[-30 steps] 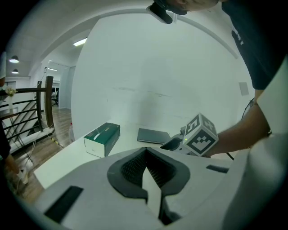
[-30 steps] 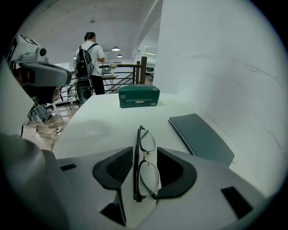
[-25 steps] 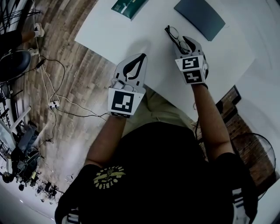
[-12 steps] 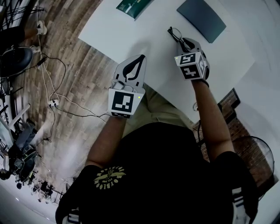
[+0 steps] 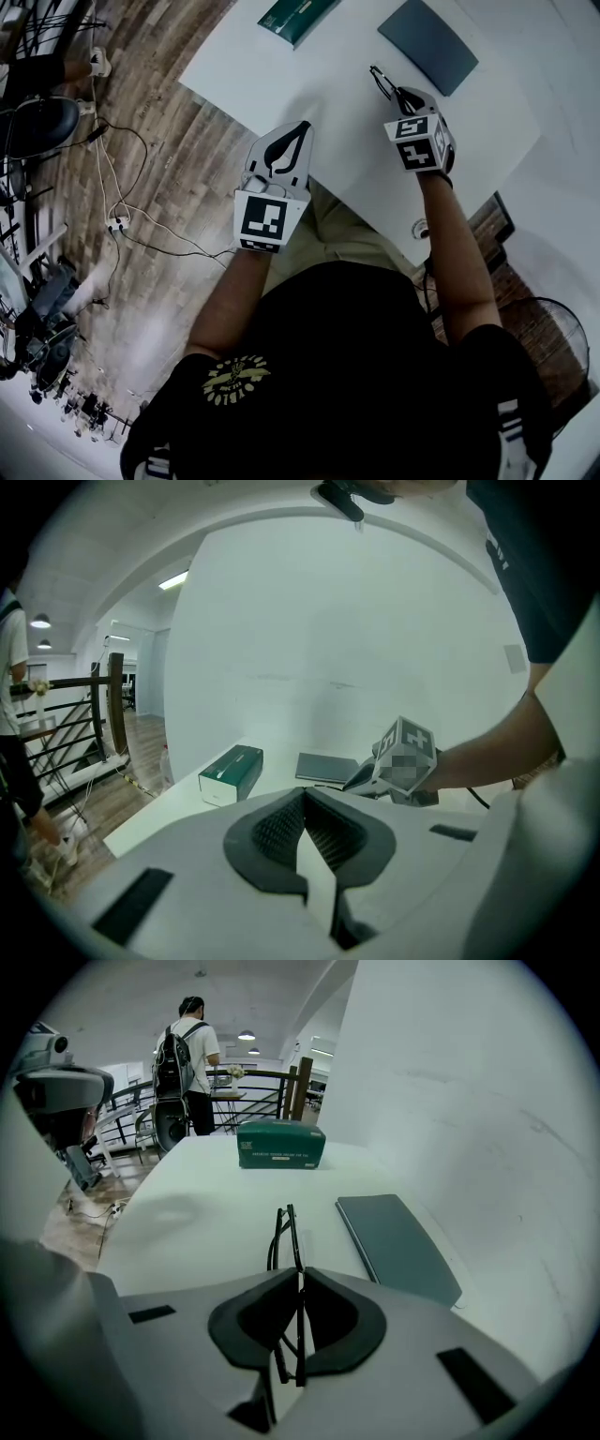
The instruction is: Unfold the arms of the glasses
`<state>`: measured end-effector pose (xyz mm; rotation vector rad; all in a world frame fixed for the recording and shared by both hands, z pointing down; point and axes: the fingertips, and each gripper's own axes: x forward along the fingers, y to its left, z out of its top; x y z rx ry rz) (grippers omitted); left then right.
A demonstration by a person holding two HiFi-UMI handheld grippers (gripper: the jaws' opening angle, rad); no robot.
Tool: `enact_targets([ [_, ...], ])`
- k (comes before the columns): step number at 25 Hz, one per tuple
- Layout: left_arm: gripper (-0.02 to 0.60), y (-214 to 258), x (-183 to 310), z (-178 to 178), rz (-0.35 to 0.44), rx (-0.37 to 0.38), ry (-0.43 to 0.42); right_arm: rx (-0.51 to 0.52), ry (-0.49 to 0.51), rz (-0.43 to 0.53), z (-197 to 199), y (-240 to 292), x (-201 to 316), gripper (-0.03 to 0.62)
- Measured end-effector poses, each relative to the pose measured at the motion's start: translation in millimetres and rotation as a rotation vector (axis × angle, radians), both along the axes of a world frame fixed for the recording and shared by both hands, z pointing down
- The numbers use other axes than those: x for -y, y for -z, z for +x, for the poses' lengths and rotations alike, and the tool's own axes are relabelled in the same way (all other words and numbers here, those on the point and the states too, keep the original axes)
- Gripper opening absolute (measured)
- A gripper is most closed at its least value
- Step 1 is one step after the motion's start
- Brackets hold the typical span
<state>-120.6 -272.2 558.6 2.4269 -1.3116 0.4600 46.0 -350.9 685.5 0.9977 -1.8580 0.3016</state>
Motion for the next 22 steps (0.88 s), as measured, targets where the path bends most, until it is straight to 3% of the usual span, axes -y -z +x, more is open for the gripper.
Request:
enact_targets([
  [15, 0.006, 48.5, -20.0, 7.6, 0.059, -0.04, -0.024, 0.161, -0.131, 0.001, 15.7, 36.4, -51.8, 0.02],
  [22, 0.006, 74.4, -29.4, 21.3, 0.072, -0.073, -0.063, 0.322, -0.23, 0.005, 27.5, 59.3, -76.0, 0.02],
])
